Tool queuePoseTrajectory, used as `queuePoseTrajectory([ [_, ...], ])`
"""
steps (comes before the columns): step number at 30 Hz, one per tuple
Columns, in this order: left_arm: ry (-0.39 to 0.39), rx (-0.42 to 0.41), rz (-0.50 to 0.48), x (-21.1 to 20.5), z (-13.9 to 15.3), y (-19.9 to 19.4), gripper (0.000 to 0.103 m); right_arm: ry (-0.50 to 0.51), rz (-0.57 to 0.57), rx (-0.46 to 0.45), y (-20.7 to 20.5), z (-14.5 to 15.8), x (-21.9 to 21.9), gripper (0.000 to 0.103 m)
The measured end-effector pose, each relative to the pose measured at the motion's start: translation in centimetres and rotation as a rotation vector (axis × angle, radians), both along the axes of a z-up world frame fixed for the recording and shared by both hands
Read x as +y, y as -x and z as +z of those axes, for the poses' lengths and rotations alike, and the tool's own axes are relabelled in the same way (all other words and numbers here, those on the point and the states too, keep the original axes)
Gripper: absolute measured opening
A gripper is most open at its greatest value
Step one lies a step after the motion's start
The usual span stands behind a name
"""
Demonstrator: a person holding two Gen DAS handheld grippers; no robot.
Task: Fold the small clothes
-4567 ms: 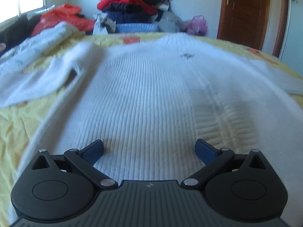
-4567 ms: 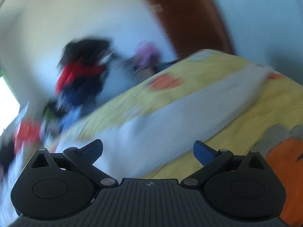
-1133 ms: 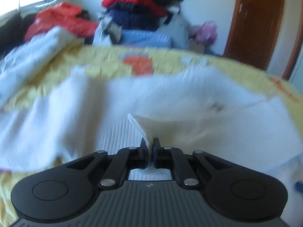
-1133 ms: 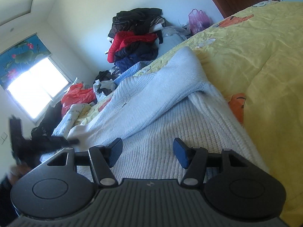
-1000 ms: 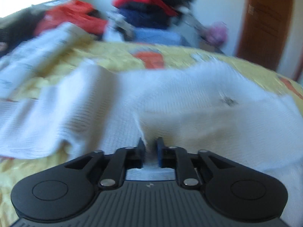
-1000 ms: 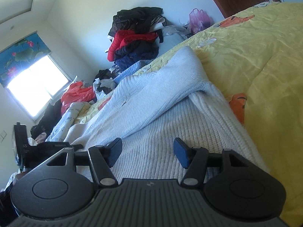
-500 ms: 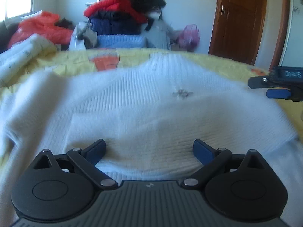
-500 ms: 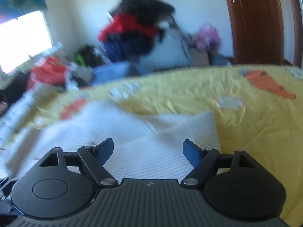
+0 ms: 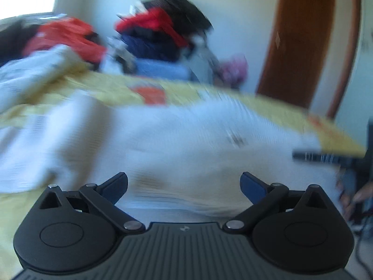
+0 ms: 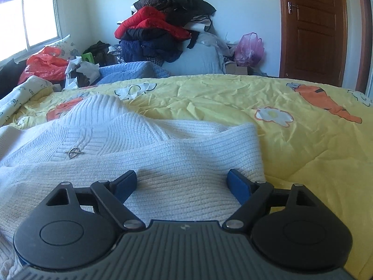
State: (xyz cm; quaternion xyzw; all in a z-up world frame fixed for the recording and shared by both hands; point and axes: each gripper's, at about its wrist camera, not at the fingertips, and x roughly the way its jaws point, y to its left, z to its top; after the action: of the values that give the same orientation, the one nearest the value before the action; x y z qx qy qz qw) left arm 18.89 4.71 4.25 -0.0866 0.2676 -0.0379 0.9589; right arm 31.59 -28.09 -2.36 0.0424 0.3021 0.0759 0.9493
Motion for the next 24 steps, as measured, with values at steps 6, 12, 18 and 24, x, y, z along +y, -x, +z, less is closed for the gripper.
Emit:
queuePoseTrajectory([
  [6,0.167,-0.046,0.397,15.7,0.8,3.9,0.103,0.009,0.002,-0.003,0.0,0.1,0.1,0.087],
  [12,0.569,-0.013,0.743,29.9,-2.1,6.3,0.103,0.01,0.002,-0.004,0.1,0.0,0.0,0.087],
  [18,0.577,-0.046,0.743,32.7,-2.6,5.3,0.096,0.01,0.002,-0.004,0.1,0.1,0.1,0.087],
  [24,0.528,0.036,0.712,33.0,-3.1,3.3,0.026,0.008,0.002,-0.004,0.1,0.1,0.1,0.088],
])
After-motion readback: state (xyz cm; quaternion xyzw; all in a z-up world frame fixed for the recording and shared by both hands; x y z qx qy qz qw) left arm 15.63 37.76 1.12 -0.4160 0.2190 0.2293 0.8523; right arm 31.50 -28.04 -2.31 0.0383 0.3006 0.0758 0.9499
